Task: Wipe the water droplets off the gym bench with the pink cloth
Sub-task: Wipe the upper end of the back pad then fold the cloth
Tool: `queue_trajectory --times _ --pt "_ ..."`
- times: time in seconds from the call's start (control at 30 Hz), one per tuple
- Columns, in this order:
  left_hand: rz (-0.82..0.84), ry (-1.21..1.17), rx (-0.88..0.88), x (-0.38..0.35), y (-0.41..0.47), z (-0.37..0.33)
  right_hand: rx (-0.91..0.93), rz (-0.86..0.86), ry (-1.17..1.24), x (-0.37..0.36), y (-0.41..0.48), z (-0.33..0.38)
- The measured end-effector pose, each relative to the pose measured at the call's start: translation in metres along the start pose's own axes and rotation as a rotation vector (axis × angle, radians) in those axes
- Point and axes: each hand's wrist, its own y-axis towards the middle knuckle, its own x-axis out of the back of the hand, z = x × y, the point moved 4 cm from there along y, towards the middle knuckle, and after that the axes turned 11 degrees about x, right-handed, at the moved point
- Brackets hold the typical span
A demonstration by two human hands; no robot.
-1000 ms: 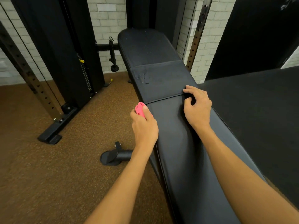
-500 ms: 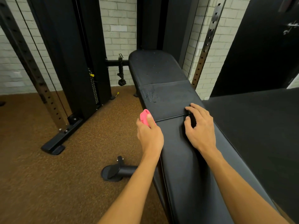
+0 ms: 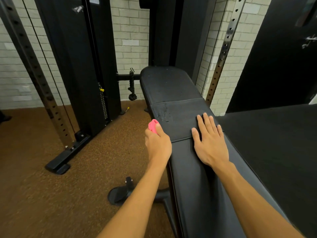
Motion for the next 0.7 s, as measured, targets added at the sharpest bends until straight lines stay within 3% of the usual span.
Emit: queue_trajectory --times 0.23,0.47,0.6,0.7 --pt "0.001 -0.063 0.004 -0.001 0.051 -0.031 0.004 -0.052 0.0 0.002 -0.003 0.0" --pt "0.0 -0.083 -0.113 0.004 0.013 -0.002 -0.017 -0.131 0.036 0.0 -0.004 -0.003" --pt "-0.019 -0.06 -0.017 0.0 0.057 -0.036 -0.018 -0.154 0.062 0.002 -0.004 -0.002" --pt "-0.022 -0.04 -0.08 0.0 0.06 -0.05 -0.019 -0.163 0.061 0.002 -0.004 -0.002"
